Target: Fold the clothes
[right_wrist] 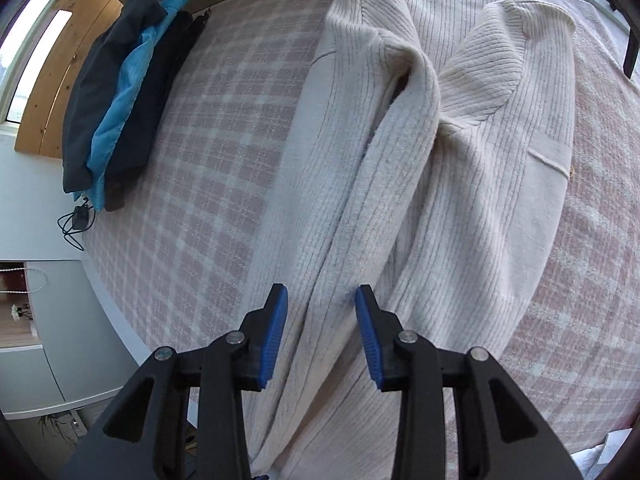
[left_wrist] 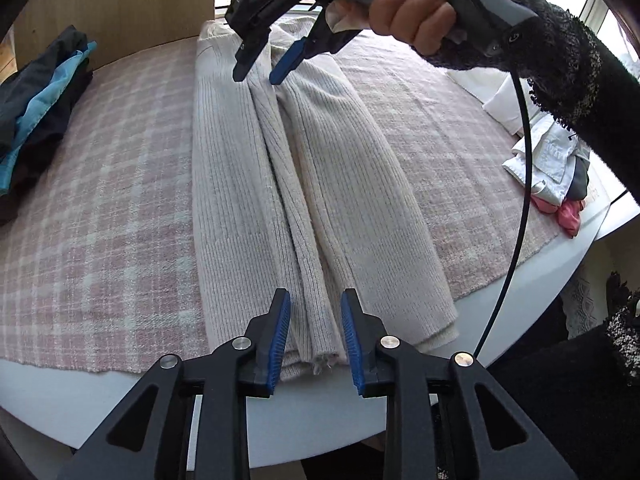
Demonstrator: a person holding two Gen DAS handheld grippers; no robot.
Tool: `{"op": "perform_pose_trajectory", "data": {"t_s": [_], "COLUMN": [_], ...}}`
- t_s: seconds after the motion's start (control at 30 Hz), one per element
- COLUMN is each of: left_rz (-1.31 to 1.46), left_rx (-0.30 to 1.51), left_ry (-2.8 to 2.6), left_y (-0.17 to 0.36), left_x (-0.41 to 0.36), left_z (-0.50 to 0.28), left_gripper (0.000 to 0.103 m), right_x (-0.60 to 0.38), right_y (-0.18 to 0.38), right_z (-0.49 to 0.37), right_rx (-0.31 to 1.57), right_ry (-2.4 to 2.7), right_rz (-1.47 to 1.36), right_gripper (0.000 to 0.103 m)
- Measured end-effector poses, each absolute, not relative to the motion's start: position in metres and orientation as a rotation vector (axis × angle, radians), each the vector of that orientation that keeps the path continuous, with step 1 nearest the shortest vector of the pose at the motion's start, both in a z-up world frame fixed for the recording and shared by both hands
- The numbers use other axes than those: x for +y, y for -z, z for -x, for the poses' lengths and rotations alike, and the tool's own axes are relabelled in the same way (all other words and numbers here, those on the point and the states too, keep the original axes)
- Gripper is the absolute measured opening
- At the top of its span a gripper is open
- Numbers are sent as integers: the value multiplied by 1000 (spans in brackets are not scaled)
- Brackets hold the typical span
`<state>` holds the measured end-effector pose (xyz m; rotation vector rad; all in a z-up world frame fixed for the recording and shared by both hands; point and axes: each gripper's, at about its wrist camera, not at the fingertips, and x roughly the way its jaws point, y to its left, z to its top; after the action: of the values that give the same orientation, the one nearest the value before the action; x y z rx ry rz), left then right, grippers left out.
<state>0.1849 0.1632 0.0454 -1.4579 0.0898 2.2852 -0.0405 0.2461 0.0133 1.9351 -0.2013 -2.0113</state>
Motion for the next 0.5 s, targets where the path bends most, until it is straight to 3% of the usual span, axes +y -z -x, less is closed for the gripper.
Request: {"op": "perform_pose_trajectory", "data": {"t_s": [0.1, 0.37, 0.4, 0.43, 0.5], "left_rz": [1460, 1499, 1504, 1508, 1505], "left_rx": [78, 131, 138, 146, 143], "left_ry": [-2318, -2307, -2305, -2303, -2309], "left_y": [-46, -25, -23, -20, -19], "left_x": [157, 175, 177, 180, 180], "left_z": [-183, -176, -175, -174, -173], "left_gripper": [38, 38, 34, 16, 11], "right_x": [238, 230, 231, 233, 235], "right_y": [-11, 6, 7, 7, 5], "right_z": [47, 53, 54, 54, 54], "right_rx": [-135, -27, -29, -38, -57], "right_ry": [2029, 1994, 1992, 1990, 2001], "right_rz": [-1950, -2034, -2034, -2031, -2009], "right_gripper": [42, 42, 42, 41, 26]}}
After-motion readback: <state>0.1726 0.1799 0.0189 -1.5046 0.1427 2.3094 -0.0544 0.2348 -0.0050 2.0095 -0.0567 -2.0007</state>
